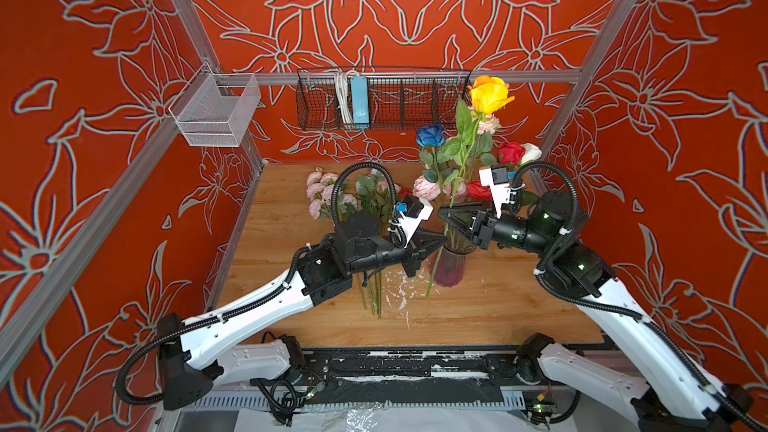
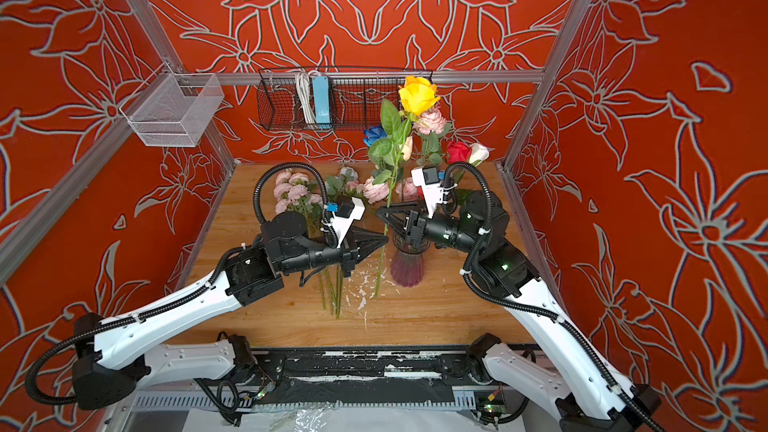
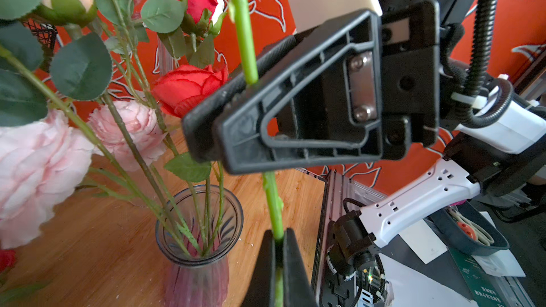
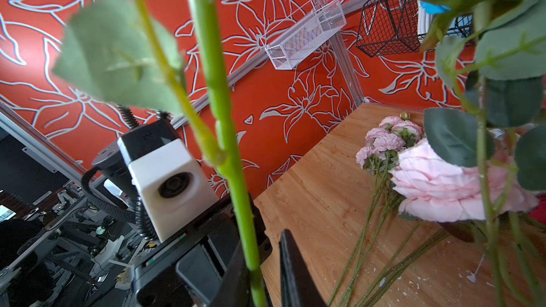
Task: Arrange the flowers into the vase
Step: 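Close the right gripper on the yellow rose stem while the left opens and withdraws, then lower the yellow rose stem into the purple vase with the right gripper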
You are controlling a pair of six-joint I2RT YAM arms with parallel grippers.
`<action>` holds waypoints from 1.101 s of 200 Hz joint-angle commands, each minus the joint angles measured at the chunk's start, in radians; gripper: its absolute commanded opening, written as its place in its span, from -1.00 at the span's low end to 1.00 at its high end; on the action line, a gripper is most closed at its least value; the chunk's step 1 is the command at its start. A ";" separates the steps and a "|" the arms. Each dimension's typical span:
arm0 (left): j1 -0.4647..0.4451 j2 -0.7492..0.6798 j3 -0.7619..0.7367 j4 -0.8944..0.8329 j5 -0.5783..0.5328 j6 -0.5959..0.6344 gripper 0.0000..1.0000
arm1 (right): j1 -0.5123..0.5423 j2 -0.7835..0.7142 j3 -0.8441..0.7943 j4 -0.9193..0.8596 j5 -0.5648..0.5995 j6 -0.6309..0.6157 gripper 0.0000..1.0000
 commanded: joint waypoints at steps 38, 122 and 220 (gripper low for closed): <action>-0.006 -0.019 0.008 -0.006 -0.049 0.007 0.02 | 0.010 -0.033 0.071 -0.085 0.097 -0.082 -0.97; -0.006 -0.564 -0.395 -0.039 -0.654 -0.144 0.23 | 0.013 -0.035 0.301 -0.338 0.598 -0.414 -0.97; -0.004 -0.762 -0.529 -0.094 -0.783 -0.209 0.28 | 0.024 0.045 0.069 -0.193 0.663 -0.336 -0.97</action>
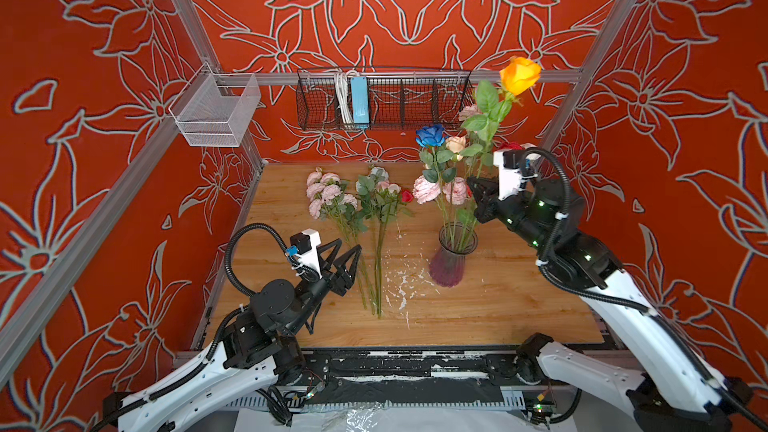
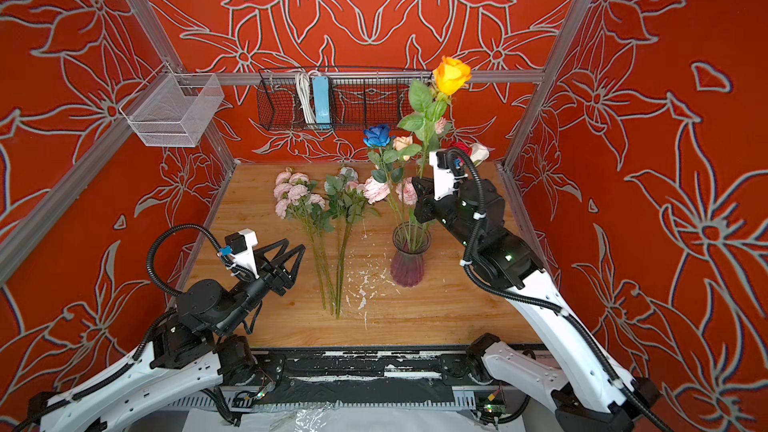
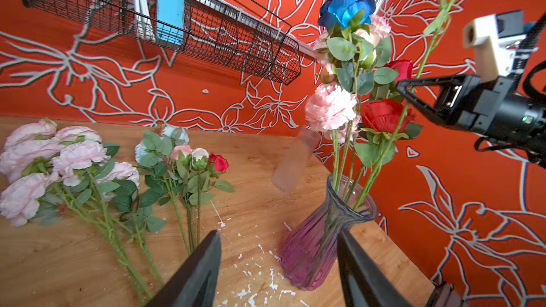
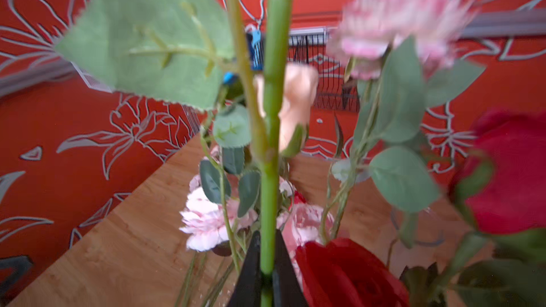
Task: Arrange the flowers into the vase
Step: 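Lower the yellow rose stem into the purple vase with the right gripper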
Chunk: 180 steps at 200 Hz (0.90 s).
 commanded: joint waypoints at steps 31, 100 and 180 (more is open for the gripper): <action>-0.004 0.028 0.012 0.024 -0.031 0.014 0.30 | 0.048 -0.057 -0.089 -0.043 -0.016 0.004 -0.83; -0.004 0.096 0.014 0.067 -0.010 0.013 0.31 | 0.083 -0.161 -0.086 -0.117 0.016 0.010 -0.16; -0.002 0.160 -0.029 0.008 -0.130 -0.102 0.35 | 0.083 -0.342 -0.075 -0.501 0.296 0.257 0.01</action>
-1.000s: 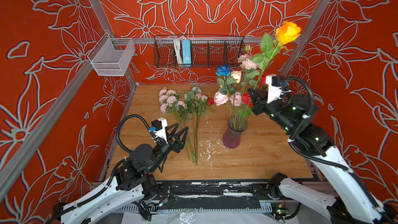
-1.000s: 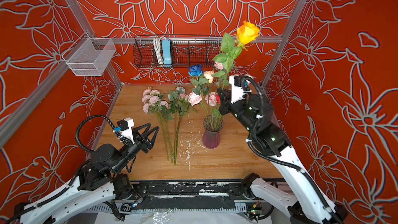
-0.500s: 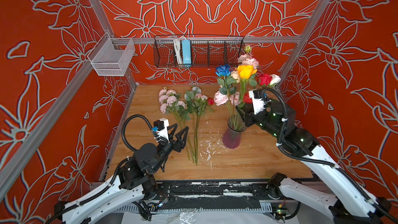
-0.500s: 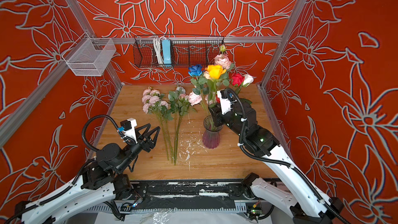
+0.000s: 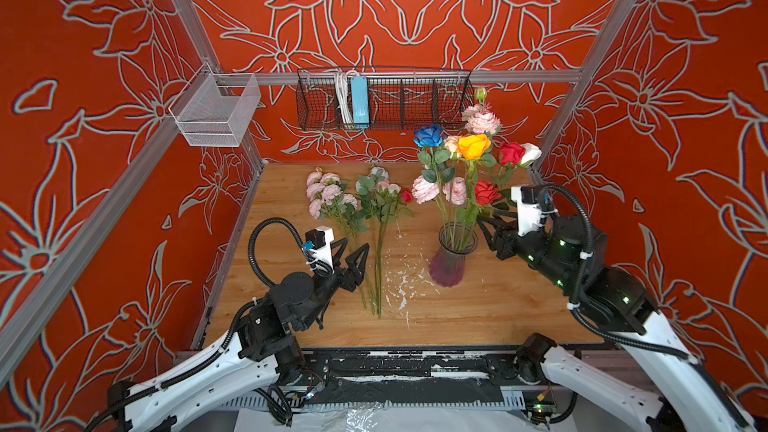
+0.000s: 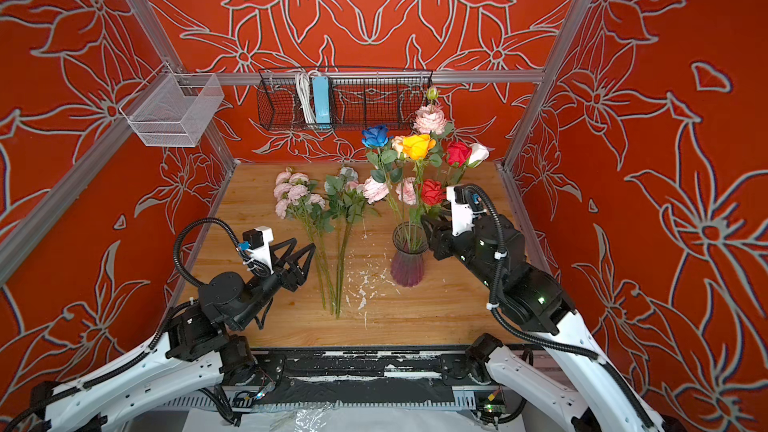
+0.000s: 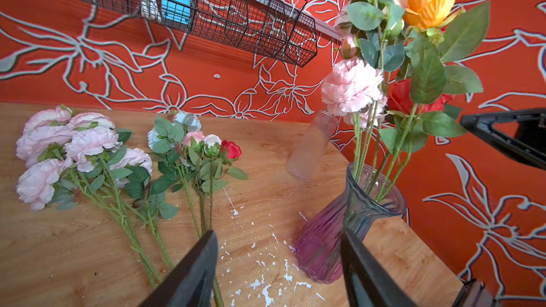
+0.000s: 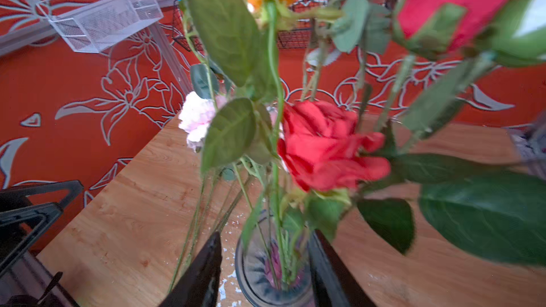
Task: Arrange the flowers into the vase
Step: 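Lower the yellow rose stem into the purple vase with the right gripper, then open the right gripper and lower it to the base of the vase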
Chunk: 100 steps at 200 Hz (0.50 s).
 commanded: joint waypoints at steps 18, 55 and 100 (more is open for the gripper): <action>0.014 0.082 -0.030 -0.050 -0.102 -0.134 0.38 | 0.003 -0.094 -0.058 -0.341 0.258 0.301 -0.04; 0.105 0.172 -0.044 -0.063 0.035 -0.237 0.41 | -0.009 -0.149 -0.352 -0.285 0.061 0.493 0.03; 0.181 0.158 -0.031 -0.170 0.121 -0.289 0.42 | -0.011 -0.190 -0.698 0.086 -0.220 0.546 0.08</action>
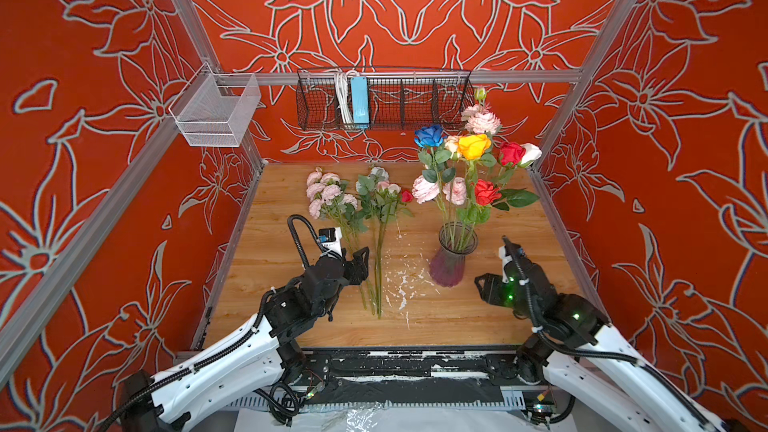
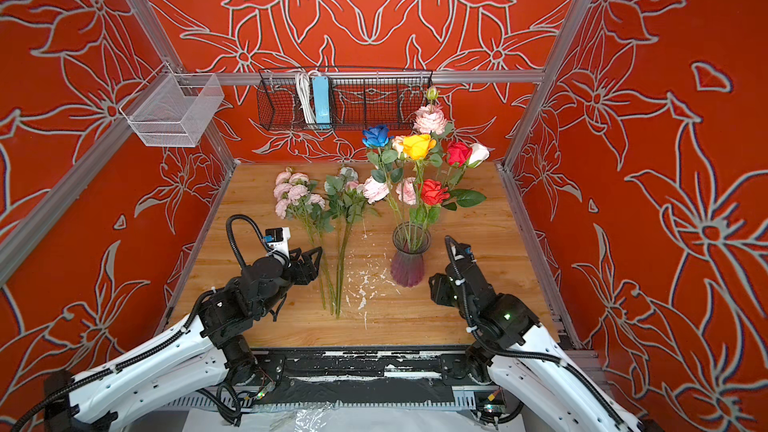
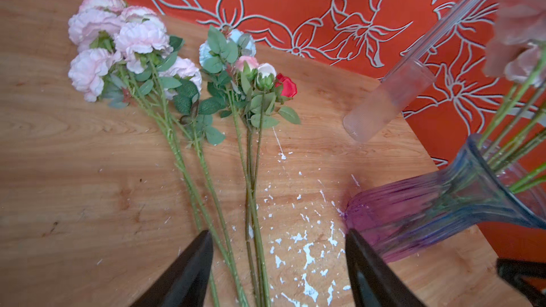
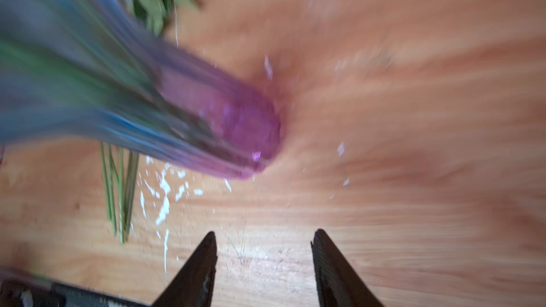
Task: Arrange the flowers into the vase
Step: 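Open the right gripper and lower it to the base of the vase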
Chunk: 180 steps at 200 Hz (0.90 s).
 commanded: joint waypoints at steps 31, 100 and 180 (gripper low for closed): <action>0.024 -0.073 -0.030 -0.041 0.057 -0.085 0.42 | -0.002 0.027 -0.201 0.327 -0.139 0.120 0.08; 0.030 -0.012 -0.003 -0.022 0.077 -0.074 0.42 | -0.007 0.170 -0.308 0.603 -0.118 0.042 0.07; 0.043 0.034 0.022 -0.007 0.085 -0.051 0.42 | -0.040 0.323 -0.312 0.706 -0.117 -0.030 0.06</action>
